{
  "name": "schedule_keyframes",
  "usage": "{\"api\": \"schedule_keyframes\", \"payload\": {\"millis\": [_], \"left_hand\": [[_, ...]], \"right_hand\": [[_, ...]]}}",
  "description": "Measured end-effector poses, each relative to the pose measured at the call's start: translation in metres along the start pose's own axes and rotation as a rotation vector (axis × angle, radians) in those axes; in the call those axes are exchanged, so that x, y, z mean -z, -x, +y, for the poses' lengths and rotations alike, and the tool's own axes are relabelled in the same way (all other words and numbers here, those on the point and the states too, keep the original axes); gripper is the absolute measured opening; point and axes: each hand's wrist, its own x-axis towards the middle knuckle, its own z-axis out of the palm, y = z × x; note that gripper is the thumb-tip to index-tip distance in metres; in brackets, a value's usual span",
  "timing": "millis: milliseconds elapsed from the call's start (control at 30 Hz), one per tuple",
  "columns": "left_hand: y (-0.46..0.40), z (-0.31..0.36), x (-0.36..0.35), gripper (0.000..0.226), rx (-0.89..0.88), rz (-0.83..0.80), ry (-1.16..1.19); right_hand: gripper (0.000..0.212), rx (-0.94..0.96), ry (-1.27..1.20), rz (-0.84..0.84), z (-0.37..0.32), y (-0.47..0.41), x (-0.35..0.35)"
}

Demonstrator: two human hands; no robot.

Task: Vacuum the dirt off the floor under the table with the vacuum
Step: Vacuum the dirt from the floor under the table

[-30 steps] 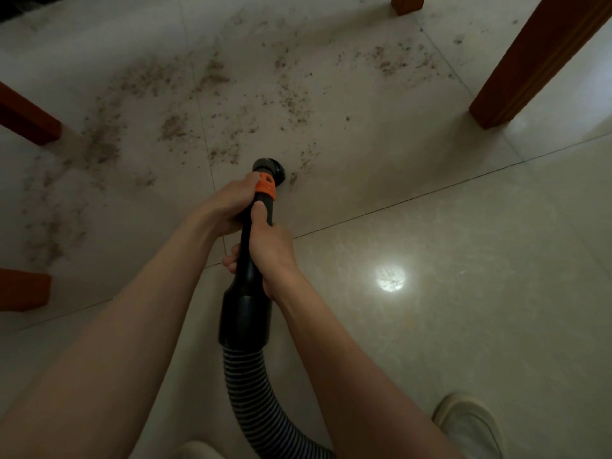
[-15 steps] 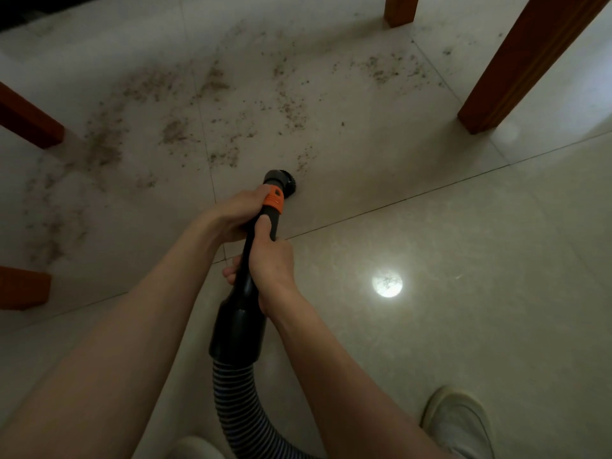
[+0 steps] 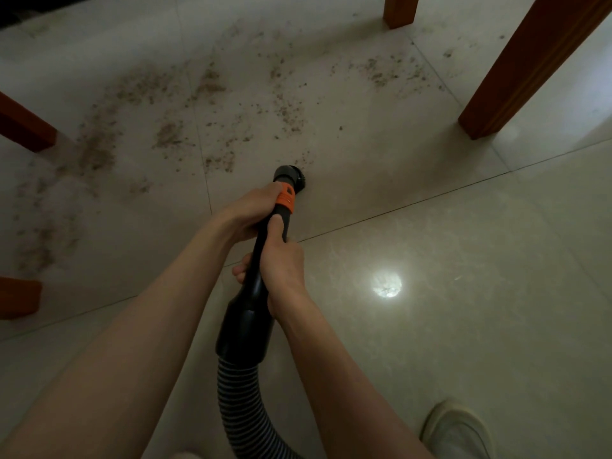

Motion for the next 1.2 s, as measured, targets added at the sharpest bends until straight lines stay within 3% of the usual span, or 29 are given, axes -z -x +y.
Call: {"api": "schedule_keyframes", "payload": {"millis": [367,767,1200], "left_hand": [[-0.019,0.023,-0.015,0.034,-0.073,-0.045,0.076],[-0.049,0.042,-0.033,0.031,-0.122,0.099,-0.013],[-0.021,0.008,-0.011,0.034,-0.128,0.076,0.159]], "right_hand": [[0.042,0.009,0.005,0.008,-0.021,-0.025,0.011],[0.038,0.028,-0.050,-0.011,-0.049,-0.047,0.028],[0.042,-0.008,-0.044,-0.057,-0.018,-0.026,0.009]]}}
